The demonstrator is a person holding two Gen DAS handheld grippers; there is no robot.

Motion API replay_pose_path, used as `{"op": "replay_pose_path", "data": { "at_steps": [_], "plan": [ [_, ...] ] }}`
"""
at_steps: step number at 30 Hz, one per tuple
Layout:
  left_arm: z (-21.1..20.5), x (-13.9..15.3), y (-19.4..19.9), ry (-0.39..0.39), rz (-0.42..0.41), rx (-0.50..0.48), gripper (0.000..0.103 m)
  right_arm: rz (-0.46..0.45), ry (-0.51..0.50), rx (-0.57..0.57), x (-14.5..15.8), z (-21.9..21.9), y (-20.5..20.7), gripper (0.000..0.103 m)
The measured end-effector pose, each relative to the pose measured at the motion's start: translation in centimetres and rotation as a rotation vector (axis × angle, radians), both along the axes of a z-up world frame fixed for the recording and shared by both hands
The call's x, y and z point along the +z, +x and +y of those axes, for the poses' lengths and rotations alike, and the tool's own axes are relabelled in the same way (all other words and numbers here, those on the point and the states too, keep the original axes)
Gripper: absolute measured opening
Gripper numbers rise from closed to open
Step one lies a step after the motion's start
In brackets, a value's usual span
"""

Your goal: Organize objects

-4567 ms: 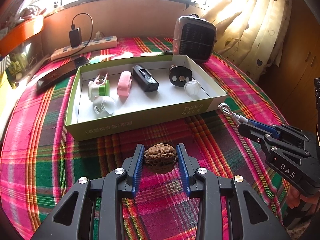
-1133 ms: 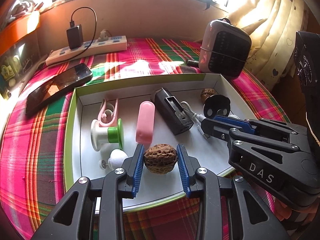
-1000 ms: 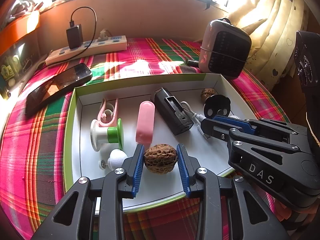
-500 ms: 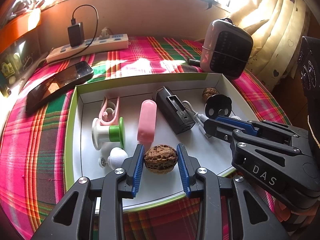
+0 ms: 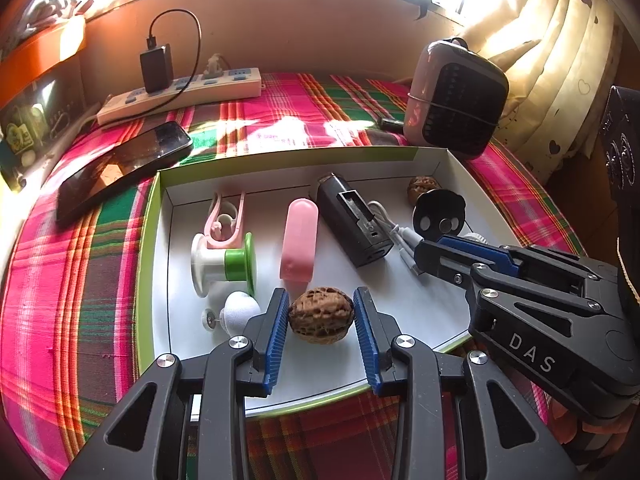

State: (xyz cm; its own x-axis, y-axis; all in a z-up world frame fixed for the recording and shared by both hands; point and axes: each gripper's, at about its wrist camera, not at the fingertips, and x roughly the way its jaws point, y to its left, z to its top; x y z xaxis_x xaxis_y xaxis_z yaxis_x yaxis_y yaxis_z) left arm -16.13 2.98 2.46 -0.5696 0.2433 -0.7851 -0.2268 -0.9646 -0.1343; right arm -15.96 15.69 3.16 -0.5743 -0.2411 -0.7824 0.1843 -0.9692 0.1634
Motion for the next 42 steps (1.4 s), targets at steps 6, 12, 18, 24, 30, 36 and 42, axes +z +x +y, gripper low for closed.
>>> {"op": "replay_pose_path", "data": {
  "at_steps": [6,12,18,24,30,36,42],
  "plan": [
    [-0.1,0.4,0.6,-0.022,0.021,0.01,0.034,0.01,0.0,0.0,0.2,0.1,0.6,0.03],
    [-0.2,0.9,1.2,-0.036,0.039,0.025,0.036,0.032,0.004,-0.005,0.8,0.2,1.4,0.033],
    [-0.6,1.4,2.1,-0.038,0.052,0.046,0.036,0.065,0.017,-0.015,1.5,0.4,2.5,0.037],
    [-0.7,1.9,3.4,-0.051,0.071,0.065,0.036,0.095,0.042,-0.019,1.8,0.6,3.8,0.038],
    [-1.1,2.4,4.8,-0.057,0.088,0.082,0.036,0.124,0.047,-0.024,2.4,0.9,5.2,0.045],
    [-1.7,2.5,6.4,-0.07,0.101,0.107,0.036,0.143,0.055,-0.023,2.7,1.1,6.8,0.049],
    [-1.9,2.0,8.1,-0.08,0.096,0.121,0.036,0.143,0.076,-0.015,2.3,1.1,8.3,0.052]
  ]
}}
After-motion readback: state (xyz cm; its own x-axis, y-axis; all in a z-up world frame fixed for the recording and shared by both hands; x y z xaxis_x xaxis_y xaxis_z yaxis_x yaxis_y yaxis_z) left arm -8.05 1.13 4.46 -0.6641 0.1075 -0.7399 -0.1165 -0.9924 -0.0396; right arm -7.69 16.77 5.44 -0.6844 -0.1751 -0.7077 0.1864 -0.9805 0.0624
